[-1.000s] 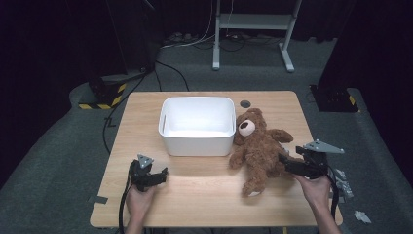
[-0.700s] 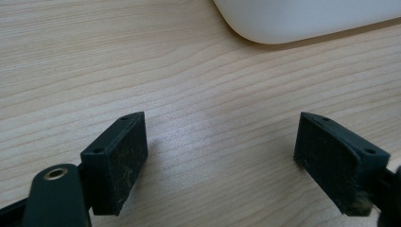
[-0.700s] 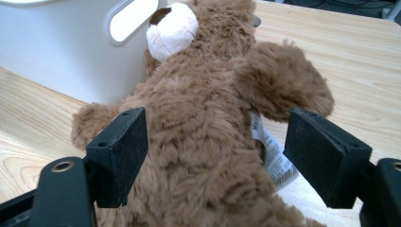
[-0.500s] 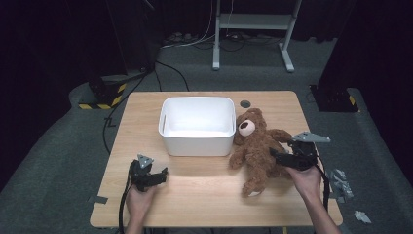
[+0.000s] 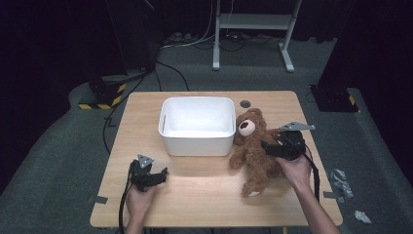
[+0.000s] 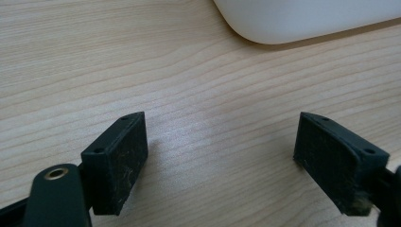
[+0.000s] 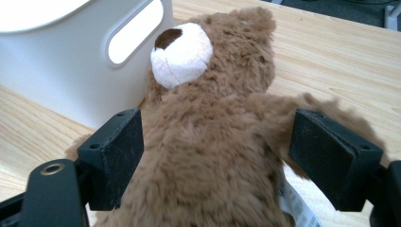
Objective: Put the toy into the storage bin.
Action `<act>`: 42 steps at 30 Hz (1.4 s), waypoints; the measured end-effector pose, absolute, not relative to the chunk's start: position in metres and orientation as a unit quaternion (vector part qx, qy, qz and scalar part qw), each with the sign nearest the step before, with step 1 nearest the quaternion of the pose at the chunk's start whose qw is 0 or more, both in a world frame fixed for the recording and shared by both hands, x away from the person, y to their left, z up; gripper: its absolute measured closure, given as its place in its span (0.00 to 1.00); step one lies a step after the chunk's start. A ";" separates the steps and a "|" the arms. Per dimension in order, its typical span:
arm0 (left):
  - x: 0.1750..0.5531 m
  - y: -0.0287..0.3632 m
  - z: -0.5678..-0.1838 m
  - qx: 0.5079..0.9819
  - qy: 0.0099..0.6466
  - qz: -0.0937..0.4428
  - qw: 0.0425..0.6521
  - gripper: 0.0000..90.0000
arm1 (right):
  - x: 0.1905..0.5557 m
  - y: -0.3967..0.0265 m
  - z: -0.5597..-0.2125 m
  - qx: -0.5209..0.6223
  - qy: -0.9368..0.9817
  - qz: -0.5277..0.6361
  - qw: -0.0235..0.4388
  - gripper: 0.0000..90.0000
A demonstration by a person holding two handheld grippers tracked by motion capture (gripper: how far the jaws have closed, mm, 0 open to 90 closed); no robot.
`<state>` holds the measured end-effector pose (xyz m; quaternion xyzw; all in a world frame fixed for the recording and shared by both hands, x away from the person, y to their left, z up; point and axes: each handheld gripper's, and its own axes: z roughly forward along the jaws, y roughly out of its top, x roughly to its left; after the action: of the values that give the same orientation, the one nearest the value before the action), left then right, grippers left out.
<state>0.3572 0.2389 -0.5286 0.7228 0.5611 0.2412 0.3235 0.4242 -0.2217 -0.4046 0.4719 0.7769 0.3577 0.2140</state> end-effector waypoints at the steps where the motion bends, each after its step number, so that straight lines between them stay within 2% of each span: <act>1: 0.357 0.239 -0.529 0.723 0.561 0.241 0.323 0.20 | 0.427 -0.218 -0.405 0.472 0.777 0.357 0.214 0.20; 17: 0.357 0.239 -0.529 0.723 0.561 0.241 0.323 0.20 | 0.462 -0.188 -0.407 0.476 0.799 0.309 0.199 0.16; 35: 0.357 0.239 -0.529 0.723 0.561 0.241 0.324 0.20 | 0.503 -0.164 -0.436 0.496 0.823 0.218 0.172 0.14; 42: 0.357 0.239 -0.529 0.723 0.561 0.241 0.324 0.20 | 0.513 -0.171 -0.449 0.510 0.825 0.188 0.155 0.13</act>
<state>0.3572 0.2389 -0.5286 0.7227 0.5609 0.2412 0.3238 0.5126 -0.1708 -0.4487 0.5100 0.8250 0.1877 0.1550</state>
